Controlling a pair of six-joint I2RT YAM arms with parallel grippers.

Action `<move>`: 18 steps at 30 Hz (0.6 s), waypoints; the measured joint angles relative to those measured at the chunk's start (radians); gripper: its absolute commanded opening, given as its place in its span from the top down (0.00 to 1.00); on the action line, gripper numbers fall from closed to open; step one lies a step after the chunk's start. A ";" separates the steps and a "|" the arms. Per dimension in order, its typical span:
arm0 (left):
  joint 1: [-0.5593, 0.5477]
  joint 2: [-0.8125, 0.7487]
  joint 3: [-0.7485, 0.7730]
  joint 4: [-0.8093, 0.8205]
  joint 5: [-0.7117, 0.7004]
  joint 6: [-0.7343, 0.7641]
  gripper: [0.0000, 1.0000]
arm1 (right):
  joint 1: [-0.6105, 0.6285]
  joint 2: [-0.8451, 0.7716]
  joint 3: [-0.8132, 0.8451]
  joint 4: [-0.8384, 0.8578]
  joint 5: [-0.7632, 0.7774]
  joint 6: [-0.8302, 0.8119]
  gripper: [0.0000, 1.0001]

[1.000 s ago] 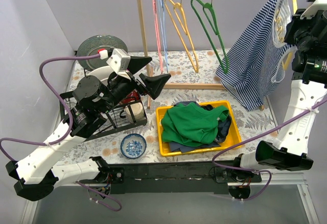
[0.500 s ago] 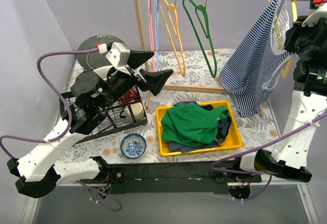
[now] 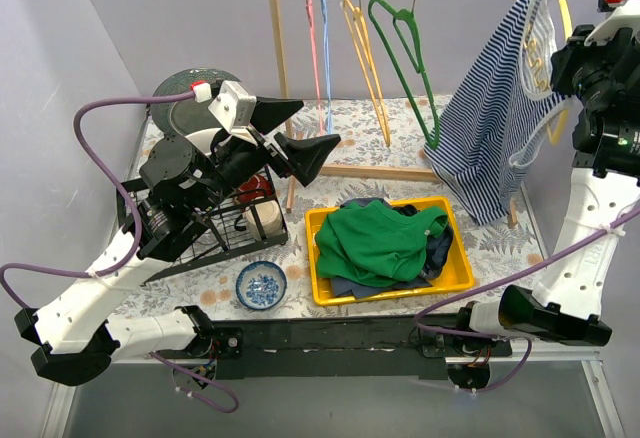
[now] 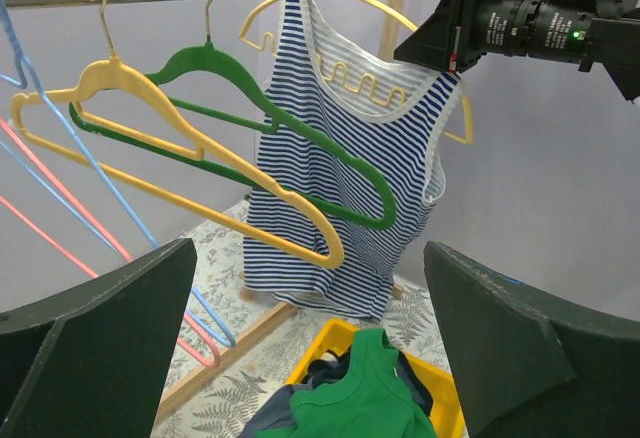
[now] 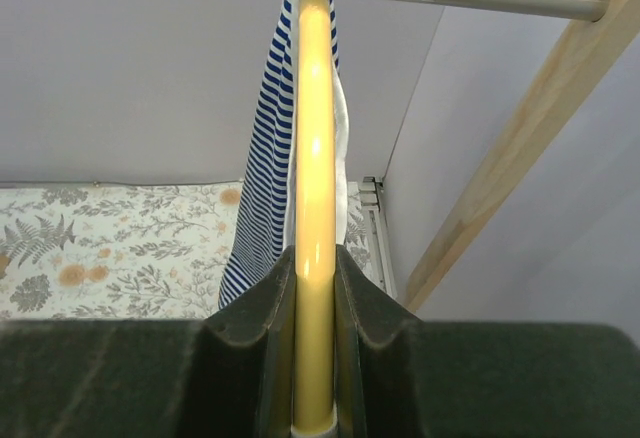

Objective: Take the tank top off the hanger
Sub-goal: Pick up the hanger from the clothesline.

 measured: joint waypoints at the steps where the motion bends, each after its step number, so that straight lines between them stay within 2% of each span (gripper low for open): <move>1: 0.000 0.000 0.000 0.000 0.000 0.000 0.02 | 0.000 0.012 0.007 0.004 -0.007 0.001 0.99; 12: 0.000 -0.009 0.000 0.000 -0.012 0.011 0.02 | 0.000 0.150 0.114 0.038 -0.061 0.017 0.99; 18: 0.000 -0.013 0.000 0.000 -0.029 0.012 0.02 | 0.000 0.146 0.098 0.053 -0.074 0.030 0.99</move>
